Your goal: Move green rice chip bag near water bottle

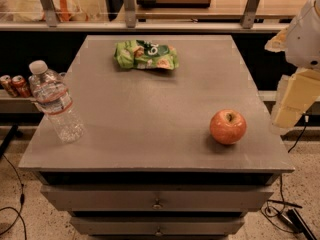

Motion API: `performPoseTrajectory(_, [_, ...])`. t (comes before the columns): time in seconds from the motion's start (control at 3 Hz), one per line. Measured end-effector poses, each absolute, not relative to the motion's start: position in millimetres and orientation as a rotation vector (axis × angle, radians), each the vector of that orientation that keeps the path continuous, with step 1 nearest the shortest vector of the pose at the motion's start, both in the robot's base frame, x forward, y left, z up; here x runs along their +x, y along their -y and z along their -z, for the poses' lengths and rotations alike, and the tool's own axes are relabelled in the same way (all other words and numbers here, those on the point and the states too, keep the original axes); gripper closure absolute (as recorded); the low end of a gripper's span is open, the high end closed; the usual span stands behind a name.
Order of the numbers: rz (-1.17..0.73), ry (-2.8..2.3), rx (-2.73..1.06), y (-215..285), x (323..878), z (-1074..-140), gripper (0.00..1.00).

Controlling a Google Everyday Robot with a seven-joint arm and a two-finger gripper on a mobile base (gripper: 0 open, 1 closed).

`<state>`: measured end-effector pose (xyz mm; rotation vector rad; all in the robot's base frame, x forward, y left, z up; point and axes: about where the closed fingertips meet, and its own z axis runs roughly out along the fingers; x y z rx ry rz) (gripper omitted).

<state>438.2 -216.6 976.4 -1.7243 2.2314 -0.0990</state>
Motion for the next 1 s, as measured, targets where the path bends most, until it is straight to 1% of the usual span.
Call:
performPoseTrajectory(0.67, [0.117,-2.226,-1.683,217,442,-981,0.0])
performPoseTrajectory(1.0, [0.088,-2.211,-1.582,221,475,-986,0.0])
